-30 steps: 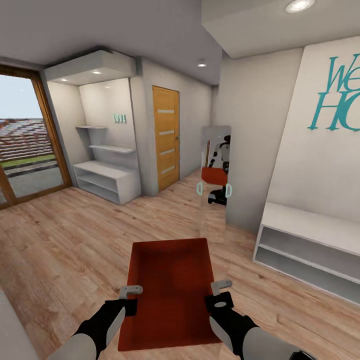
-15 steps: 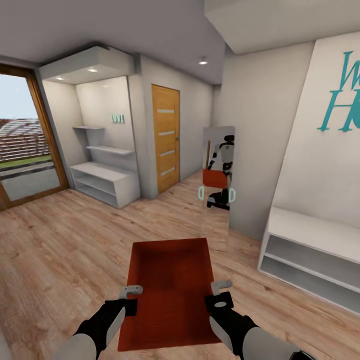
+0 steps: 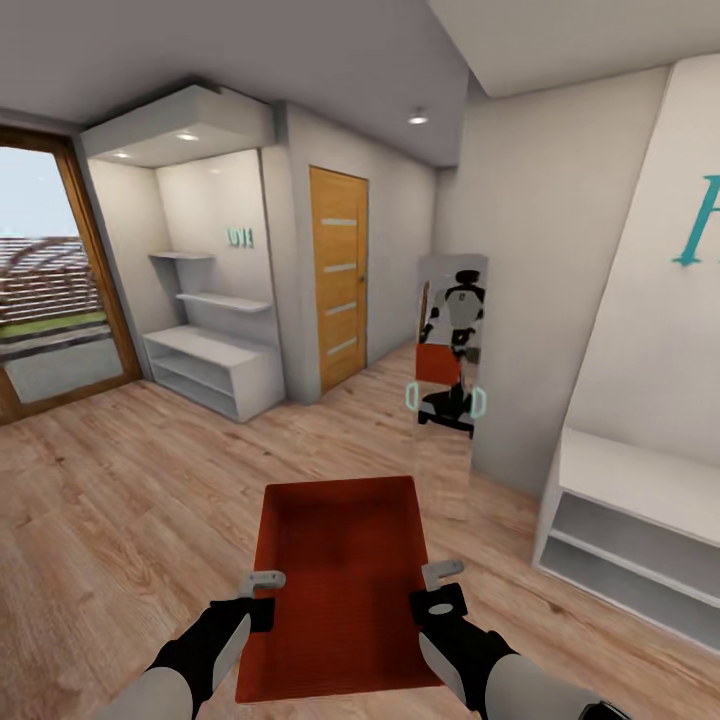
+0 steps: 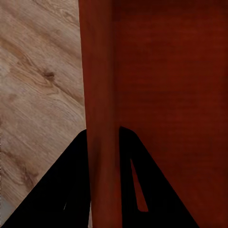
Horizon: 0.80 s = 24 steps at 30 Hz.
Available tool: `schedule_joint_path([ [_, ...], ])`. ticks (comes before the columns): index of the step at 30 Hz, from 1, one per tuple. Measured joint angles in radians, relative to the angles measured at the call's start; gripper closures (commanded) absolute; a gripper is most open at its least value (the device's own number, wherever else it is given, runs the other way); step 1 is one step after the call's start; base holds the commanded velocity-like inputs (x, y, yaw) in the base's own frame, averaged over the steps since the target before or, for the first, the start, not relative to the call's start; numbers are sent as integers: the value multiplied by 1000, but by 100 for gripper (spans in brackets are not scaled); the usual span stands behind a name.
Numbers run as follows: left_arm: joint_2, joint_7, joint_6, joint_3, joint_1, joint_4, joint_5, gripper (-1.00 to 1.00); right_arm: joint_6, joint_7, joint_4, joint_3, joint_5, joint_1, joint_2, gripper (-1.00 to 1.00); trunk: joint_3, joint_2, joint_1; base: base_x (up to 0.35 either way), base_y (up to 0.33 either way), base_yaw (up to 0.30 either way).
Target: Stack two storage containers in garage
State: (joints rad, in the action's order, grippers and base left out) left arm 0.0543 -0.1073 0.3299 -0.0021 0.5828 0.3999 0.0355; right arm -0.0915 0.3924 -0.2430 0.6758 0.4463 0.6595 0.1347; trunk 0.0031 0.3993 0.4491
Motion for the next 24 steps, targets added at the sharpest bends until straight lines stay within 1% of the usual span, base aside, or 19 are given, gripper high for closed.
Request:
schedule_joint_path([
  [24,0,0,0,0,0,0,0,100,0,0,0,0,0,0,0,100,0,0,0,322,0,279],
])
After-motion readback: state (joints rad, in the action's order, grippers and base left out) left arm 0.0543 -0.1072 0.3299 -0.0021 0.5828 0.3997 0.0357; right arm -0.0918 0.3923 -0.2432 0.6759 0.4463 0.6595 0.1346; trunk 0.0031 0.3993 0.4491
